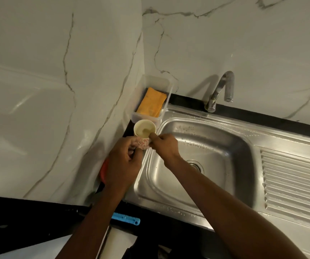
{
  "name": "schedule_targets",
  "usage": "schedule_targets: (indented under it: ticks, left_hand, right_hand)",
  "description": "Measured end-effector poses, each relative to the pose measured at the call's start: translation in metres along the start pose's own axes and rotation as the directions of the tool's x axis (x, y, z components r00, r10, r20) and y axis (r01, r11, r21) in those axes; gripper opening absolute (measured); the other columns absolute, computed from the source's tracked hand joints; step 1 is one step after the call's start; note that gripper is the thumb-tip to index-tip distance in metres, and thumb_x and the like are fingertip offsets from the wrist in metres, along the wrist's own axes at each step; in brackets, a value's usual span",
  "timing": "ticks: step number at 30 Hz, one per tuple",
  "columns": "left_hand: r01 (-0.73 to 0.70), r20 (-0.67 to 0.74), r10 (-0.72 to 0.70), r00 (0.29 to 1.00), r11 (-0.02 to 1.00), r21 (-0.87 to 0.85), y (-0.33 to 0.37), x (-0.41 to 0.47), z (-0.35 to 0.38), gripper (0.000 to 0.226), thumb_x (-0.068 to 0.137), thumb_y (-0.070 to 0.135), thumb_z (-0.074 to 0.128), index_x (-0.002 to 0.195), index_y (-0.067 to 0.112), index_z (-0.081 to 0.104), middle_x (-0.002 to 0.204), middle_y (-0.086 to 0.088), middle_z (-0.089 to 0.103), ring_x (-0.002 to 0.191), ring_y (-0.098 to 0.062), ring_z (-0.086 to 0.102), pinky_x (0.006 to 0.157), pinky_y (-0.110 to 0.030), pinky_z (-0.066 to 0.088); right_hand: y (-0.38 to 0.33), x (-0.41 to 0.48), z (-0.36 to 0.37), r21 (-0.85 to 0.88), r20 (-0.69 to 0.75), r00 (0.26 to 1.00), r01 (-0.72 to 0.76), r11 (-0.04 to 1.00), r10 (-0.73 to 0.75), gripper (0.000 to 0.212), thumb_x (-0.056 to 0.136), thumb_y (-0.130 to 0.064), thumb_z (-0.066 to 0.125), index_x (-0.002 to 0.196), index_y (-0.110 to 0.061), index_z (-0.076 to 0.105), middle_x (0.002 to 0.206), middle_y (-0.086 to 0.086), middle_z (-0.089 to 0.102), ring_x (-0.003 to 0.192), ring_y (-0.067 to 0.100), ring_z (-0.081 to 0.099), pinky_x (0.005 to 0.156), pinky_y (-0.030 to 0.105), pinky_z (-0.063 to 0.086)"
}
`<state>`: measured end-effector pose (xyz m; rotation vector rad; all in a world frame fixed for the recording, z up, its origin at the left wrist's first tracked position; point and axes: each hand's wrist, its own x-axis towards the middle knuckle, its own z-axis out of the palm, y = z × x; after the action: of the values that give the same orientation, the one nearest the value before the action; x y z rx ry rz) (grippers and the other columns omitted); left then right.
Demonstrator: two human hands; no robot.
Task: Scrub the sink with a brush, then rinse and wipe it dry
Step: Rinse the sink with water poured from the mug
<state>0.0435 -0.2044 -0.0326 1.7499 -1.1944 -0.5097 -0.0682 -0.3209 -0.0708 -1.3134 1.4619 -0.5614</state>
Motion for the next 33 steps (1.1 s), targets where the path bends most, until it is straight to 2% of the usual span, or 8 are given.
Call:
schedule_targets:
  ticks: [6,10,13,16,20,27,31,33]
  left_hand:
    - [-0.118,0.044,0.119,0.992,0.993,-0.031,0.023,0.015,0.041,0.024,0.097,0.007,0.064,0.116,0.020,0.068,0.109,0.007,0.066,0.094,-0.007,0.066,0.078,-0.015,0.053]
    - [-0.229,0.163,0.231,0.959,0.973,-0.029,0.037,0.047,0.090,0.022,0.101,0.012,0.058,0.119,0.020,0.067,0.118,0.008,0.065,0.107,-0.003,0.063,0.090,-0.024,0.054]
    - [-0.422,0.285,0.381,0.879,0.901,0.097,0.044,0.087,0.135,0.037,0.102,0.012,0.052,0.137,0.016,0.061,0.145,0.000,0.057,0.131,-0.017,0.053,0.108,-0.036,0.048]
    - [-0.647,0.510,0.467,0.722,0.716,0.260,0.056,0.127,0.174,0.058,0.099,0.012,0.053,0.156,0.014,0.043,0.167,0.000,0.033,0.145,-0.027,0.039,0.109,-0.041,0.047]
    - [-0.858,0.770,0.386,0.508,0.305,0.413,0.072,0.170,0.209,0.076,0.094,0.016,0.054,0.163,0.018,0.023,0.169,-0.002,0.026,0.148,-0.030,0.029,0.107,-0.050,0.046]
    - [-0.882,0.852,0.233,0.469,0.081,0.464,0.085,0.197,0.232,0.074,0.098,0.020,0.056,0.163,0.023,0.021,0.166,-0.003,0.032,0.151,-0.028,0.028,0.111,-0.046,0.040]
    - [-0.878,0.841,0.261,0.475,0.070,0.474,0.083,0.198,0.232,0.069,0.095,0.019,0.061,0.158,0.022,0.032,0.160,-0.002,0.041,0.140,-0.026,0.041,0.103,-0.043,0.046]
    - [-0.858,0.820,0.255,0.513,0.124,0.498,0.075,0.196,0.230,0.072,0.092,0.015,0.063,0.157,0.019,0.032,0.160,-0.001,0.040,0.135,-0.024,0.043,0.098,-0.040,0.048]
  right_hand:
    - [0.029,-0.015,-0.089,-0.033,-0.102,0.995,0.006,0.999,-0.009,0.042,0.086,-0.046,0.061,0.066,-0.012,0.076,0.070,0.003,0.076,0.075,0.029,0.073,0.075,0.046,0.059]
    - [0.052,-0.017,-0.135,-0.053,-0.193,0.981,-0.044,0.998,0.033,0.037,0.089,-0.042,0.064,0.068,-0.015,0.078,0.068,-0.003,0.076,0.073,0.019,0.074,0.078,0.045,0.061]
    - [0.061,-0.017,-0.156,-0.056,-0.249,0.966,-0.090,0.994,0.073,0.037,0.089,-0.042,0.065,0.071,-0.012,0.079,0.070,0.000,0.077,0.073,0.019,0.074,0.078,0.044,0.061]
    - [0.063,-0.014,-0.170,-0.043,-0.286,0.952,-0.128,0.991,0.110,0.038,0.092,-0.041,0.066,0.074,-0.010,0.079,0.073,0.004,0.077,0.076,0.021,0.074,0.079,0.042,0.060]
    - [0.063,-0.003,-0.175,0.012,-0.316,0.936,-0.157,0.987,0.153,0.039,0.093,-0.041,0.066,0.077,-0.009,0.079,0.075,0.004,0.078,0.080,0.020,0.074,0.083,0.041,0.059]
    - [0.060,0.011,-0.181,0.102,-0.336,0.923,-0.165,0.981,0.190,0.037,0.095,-0.040,0.064,0.086,-0.008,0.079,0.083,0.004,0.078,0.080,0.017,0.072,0.071,0.032,0.056]
    - [0.060,0.015,-0.185,0.134,-0.345,0.918,-0.157,0.978,0.195,0.035,0.095,-0.038,0.064,0.085,-0.007,0.078,0.084,0.005,0.078,0.079,0.017,0.071,0.067,0.028,0.053]
    - [0.059,0.016,-0.186,0.154,-0.343,0.918,-0.155,0.976,0.200,0.035,0.096,-0.036,0.064,0.085,-0.005,0.077,0.083,0.007,0.077,0.078,0.017,0.071,0.067,0.027,0.052]
